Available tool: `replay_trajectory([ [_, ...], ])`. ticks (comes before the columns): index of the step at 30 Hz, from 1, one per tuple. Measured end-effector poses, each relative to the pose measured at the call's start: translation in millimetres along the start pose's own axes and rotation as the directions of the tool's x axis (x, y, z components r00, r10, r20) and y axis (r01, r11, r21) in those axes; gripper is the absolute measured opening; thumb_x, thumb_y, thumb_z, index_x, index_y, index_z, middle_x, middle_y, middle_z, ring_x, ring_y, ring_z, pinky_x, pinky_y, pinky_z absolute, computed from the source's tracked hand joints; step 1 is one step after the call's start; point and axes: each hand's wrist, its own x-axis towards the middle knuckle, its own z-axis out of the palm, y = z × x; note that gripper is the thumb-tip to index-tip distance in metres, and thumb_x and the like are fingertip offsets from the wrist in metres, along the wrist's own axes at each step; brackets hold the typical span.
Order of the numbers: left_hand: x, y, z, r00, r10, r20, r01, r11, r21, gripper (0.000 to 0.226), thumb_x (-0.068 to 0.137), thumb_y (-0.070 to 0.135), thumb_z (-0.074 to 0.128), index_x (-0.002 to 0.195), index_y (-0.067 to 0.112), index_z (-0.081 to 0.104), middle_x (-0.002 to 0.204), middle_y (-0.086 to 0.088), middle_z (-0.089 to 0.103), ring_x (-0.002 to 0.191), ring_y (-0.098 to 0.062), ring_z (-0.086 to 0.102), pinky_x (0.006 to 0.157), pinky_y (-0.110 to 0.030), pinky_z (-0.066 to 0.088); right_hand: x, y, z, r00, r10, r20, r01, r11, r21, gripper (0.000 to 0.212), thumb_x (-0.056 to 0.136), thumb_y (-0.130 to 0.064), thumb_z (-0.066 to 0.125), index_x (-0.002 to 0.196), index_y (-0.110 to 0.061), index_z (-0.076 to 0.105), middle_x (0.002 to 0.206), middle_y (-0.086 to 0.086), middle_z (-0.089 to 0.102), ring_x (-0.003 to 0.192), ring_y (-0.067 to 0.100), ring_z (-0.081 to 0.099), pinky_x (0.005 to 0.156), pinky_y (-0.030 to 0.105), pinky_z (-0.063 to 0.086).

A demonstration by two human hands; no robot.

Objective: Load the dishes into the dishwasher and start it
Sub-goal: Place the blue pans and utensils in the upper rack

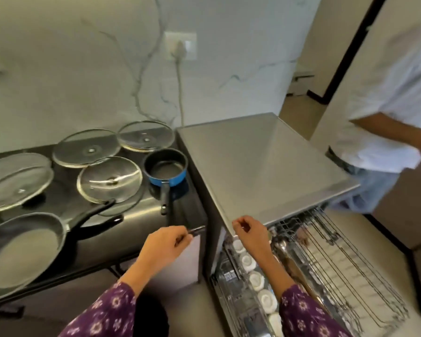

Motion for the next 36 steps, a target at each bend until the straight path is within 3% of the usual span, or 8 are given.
replay_trajectory([
  [5,-54.0,-73.6,-44.0,0.980,-0.174,-0.093,0.170,0.984,-0.049,0.026,0.091,0.041,0.057,0.070,0.026,0.051,0.054,0.013,0.045,0.065,-0.012,0.056,0.056,-0.027,0.038,15.1,-75.1,64.8,0.991,-0.001,0.132,-0.011,0.996,0.090,0.013,0.088,-0.026,0.064,0.084,-0.014,0.065,0.078,0.004,0.068,0.078,0.020,0.066,0.076,0.029,0.050],
  [9,-86.0,-119.0,-60.7,0.964,-0.244,-0.107,0.237,0.969,-0.075,0.024,0.091,0.043,0.056,0.076,0.024,0.057,0.057,0.012,0.047,0.069,-0.010,0.058,0.058,-0.026,0.039,32.1,-118.9,109.4,0.993,0.048,0.104,-0.054,0.997,0.056,0.025,0.088,-0.042,0.061,0.073,-0.022,0.056,0.072,-0.004,0.062,0.069,0.012,0.059,0.059,0.020,0.042],
  [12,-100.9,-143.7,-64.8,0.968,-0.236,-0.083,0.230,0.970,-0.079,0.023,0.091,0.045,0.053,0.080,0.024,0.057,0.062,0.014,0.047,0.074,-0.010,0.059,0.059,-0.025,0.036,51.0,-144.5,135.9,0.946,0.246,0.210,-0.264,0.962,0.063,0.042,0.087,-0.050,0.058,0.063,-0.016,0.048,0.066,0.002,0.055,0.063,0.018,0.055,0.064,0.029,0.047],
  [16,-102.1,-158.8,-67.0,0.983,-0.180,-0.041,0.178,0.983,-0.049,0.023,0.092,0.047,0.048,0.087,0.026,0.057,0.080,0.012,0.061,0.081,-0.009,0.060,0.060,-0.023,0.035,60.7,-164.6,153.6,0.731,0.460,0.505,-0.664,0.652,0.367,0.041,0.089,-0.043,0.061,0.094,-0.003,0.055,0.092,0.017,0.065,0.075,0.023,0.064,0.061,0.031,0.056],
  [19,-97.7,-165.3,-70.4,0.991,-0.133,-0.017,0.132,0.991,-0.038,0.023,0.092,0.048,0.046,0.087,0.027,0.056,0.083,0.012,0.063,0.080,-0.008,0.060,0.060,-0.021,0.036,61.9,-165.3,161.0,0.674,0.434,0.598,-0.738,0.447,0.506,0.035,0.095,-0.031,0.054,0.103,0.003,0.056,0.092,0.018,0.067,0.075,0.021,0.065,0.053,0.026,0.057],
  [26,-77.6,-173.7,-72.5,0.997,-0.068,0.023,0.068,0.998,-0.018,0.022,0.092,0.047,0.045,0.087,0.028,0.055,0.071,0.015,0.050,0.075,-0.009,0.058,0.059,-0.022,0.036,68.6,-160.9,169.6,0.712,0.423,0.560,-0.700,0.369,0.612,0.023,0.098,-0.021,0.046,0.089,-0.005,0.059,0.055,-0.003,0.053,0.039,0.004,0.045,0.035,0.015,0.037],
  [32,-51.6,-159.4,-61.3,0.997,0.009,0.076,-0.007,1.000,-0.022,0.020,0.094,0.044,0.047,0.087,0.028,0.056,0.075,0.014,0.054,0.075,-0.009,0.059,0.061,-0.025,0.044,68.1,-163.4,143.7,0.817,0.378,0.435,-0.574,0.468,0.672,0.025,0.096,-0.021,0.046,0.086,-0.005,0.061,0.052,-0.005,0.048,0.035,0.002,0.037,0.034,0.014,0.030],
  [36,-28.9,-138.8,-49.2,0.990,0.081,0.119,-0.081,0.997,-0.005,0.019,0.094,0.043,0.047,0.087,0.028,0.057,0.083,0.013,0.062,0.076,-0.008,0.059,0.057,-0.021,0.034,60.6,-168.6,100.9,0.899,0.321,0.298,-0.436,0.587,0.682,0.024,0.094,-0.022,0.045,0.085,-0.008,0.062,0.055,-0.005,0.051,0.037,0.003,0.037,0.035,0.015,0.030],
])
